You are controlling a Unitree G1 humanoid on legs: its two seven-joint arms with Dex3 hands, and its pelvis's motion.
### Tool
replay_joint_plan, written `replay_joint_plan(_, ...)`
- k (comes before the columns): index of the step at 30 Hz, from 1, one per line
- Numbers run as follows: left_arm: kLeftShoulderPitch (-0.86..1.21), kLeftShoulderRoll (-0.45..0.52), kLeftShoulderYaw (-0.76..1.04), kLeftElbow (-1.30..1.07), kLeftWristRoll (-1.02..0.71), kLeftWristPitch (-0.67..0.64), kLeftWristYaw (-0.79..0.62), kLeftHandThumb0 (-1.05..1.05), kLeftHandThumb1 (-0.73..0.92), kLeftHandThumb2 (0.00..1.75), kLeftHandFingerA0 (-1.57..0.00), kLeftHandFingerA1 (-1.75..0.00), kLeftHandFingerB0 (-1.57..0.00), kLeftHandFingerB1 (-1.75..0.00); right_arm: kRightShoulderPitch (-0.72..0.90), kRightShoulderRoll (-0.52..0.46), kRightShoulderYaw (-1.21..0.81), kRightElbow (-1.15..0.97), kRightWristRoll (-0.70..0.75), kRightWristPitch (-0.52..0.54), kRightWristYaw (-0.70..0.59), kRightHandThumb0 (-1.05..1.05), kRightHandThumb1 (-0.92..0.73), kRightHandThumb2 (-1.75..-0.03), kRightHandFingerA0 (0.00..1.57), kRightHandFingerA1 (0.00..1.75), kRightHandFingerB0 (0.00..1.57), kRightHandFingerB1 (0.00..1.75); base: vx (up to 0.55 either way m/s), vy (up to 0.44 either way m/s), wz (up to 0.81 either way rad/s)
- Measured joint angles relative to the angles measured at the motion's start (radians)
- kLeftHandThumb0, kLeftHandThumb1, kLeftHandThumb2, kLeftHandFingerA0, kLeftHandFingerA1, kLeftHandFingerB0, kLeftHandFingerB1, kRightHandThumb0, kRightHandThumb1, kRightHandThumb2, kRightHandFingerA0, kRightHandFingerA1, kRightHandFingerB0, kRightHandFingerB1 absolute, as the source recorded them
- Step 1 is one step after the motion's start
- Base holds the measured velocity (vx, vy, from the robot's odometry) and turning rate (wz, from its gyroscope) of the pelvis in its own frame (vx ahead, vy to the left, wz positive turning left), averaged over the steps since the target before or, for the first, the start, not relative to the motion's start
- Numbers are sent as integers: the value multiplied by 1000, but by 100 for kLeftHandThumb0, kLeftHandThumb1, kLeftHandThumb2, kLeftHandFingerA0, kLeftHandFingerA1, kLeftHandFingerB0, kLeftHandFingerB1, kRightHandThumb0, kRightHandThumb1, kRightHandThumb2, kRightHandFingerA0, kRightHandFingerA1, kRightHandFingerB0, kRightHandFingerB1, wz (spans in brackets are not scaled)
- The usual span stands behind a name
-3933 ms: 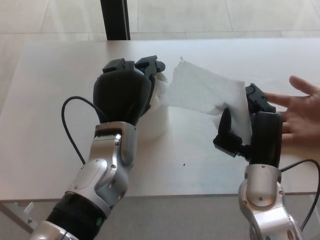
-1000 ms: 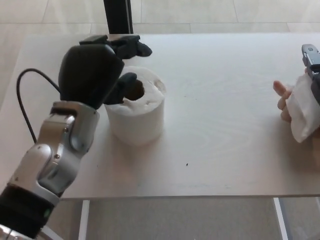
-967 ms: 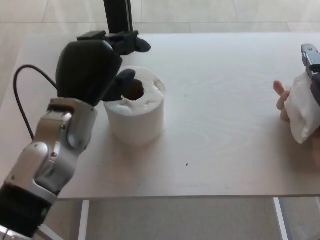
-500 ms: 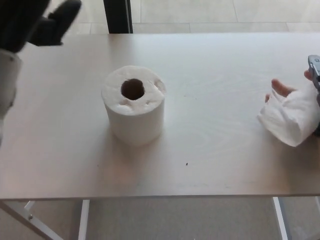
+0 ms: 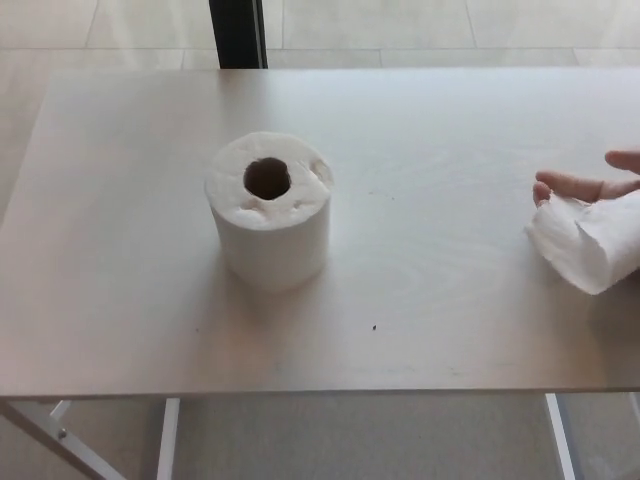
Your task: A toilet paper roll is kept in the middle of the desk infront of the robot. The robot places its left hand on the top of the toilet paper roll to hold it still and uses its right hand to tear off a piece of toilet paper from it and hands the paper to a person
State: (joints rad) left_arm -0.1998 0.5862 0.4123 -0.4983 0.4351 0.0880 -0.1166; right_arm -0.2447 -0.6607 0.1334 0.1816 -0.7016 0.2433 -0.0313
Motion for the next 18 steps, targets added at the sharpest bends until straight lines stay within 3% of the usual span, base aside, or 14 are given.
replay_joint_plan(1,21,-4,21,-11,-6,3,-5,-48,39,104,-51,-83,-57,-74,20,-8,-26,-19,6,2,12,-50,-48,-55,0,0,0,0,0,0,0)
replay_joint_plan(2,54,-11,53,-26,-16,7,-12,-49,38,105,-53,-84,-58,-75,53,-20,-68,-50,18,5,32,-56,-32,-61,0,36,0,0,0,0,0)
replay_joint_plan(3,79,-19,77,-38,-22,11,-18,-49,38,105,-53,-84,-58,-75,79,-27,-104,-72,28,6,47,-56,-32,-61,0,36,0,0,0,0,0)
replay_joint_plan(4,95,-24,92,-45,-26,11,-21,-53,38,106,-35,-102,-59,-75,96,-32,-128,-84,36,6,57,-53,-46,-57,0,0,2,6,0,0,0)
replay_joint_plan(6,141,-42,139,-65,-38,12,-30,-52,35,111,-37,-117,-61,-81,149,-43,-199,-117,56,6,86,-57,-50,-58,0,0,3,17,0,0,0)
replay_joint_plan(7,158,-48,155,-71,-44,12,-33,-50,32,117,-48,-127,-60,-85,169,-47,-225,-129,63,6,95,-54,-47,-66,0,14,10,46,0,0,0)
replay_joint_plan(8,186,-59,183,-80,-54,12,-37,-50,32,117,-48,-127,-60,-85,203,-50,-271,-145,75,6,110,-54,-47,-66,0,14,10,46,0,0,0)
replay_joint_plan(9,206,-69,201,-86,-60,12,-40,-50,31,119,-45,-128,-59,-95,228,-50,-303,-155,83,5,120,-41,-51,-56,0,63,27,43,0,0,0)
replay_joint_plan(11,243,-85,233,-91,-70,11,-44,-45,24,128,-51,-125,-62,-98,276,-50,-362,-166,98,5,136,-46,-51,-57,46,62,47,39,0,0,0)
replay_joint_plan(12,268,-95,253,-92,-78,11,-46,-38,25,131,-49,-121,-64,-101,309,-50,-401,-173,110,4,147,-46,-42,-76,59,69,41,52,0,0,0)
replay_joint_plan(13,290,-105,273,-92,-87,11,-48,-36,21,139,-52,-111,-66,-104,341,-48,-436,-178,121,2,156,-42,-53,-55,71,68,54,47,0,0,0)
replay_joint_plan(16,348,-129,318,-89,-104,10,-54,-41,23,136,-58,-120,-64,-105,421,-39,-521,-184,148,-5,172,-39,-54,-56,82,72,64,52,0,0,0)
replay_joint_plan(17,379,-141,340,-82,-111,10,-56,-15,8,156,-56,-125,-72,-108,460,-32,-562,-184,162,-8,178,-34,-51,-90,77,97,50,75,0,0,0)
replay_joint_plan(18,401,-152,356,-77,-118,10,-57,-47,32,122,-69,-105,-71,-96,488,-27,-592,-184,172,-11,182,-47,-59,-57,90,94,66,69,0,0,0)
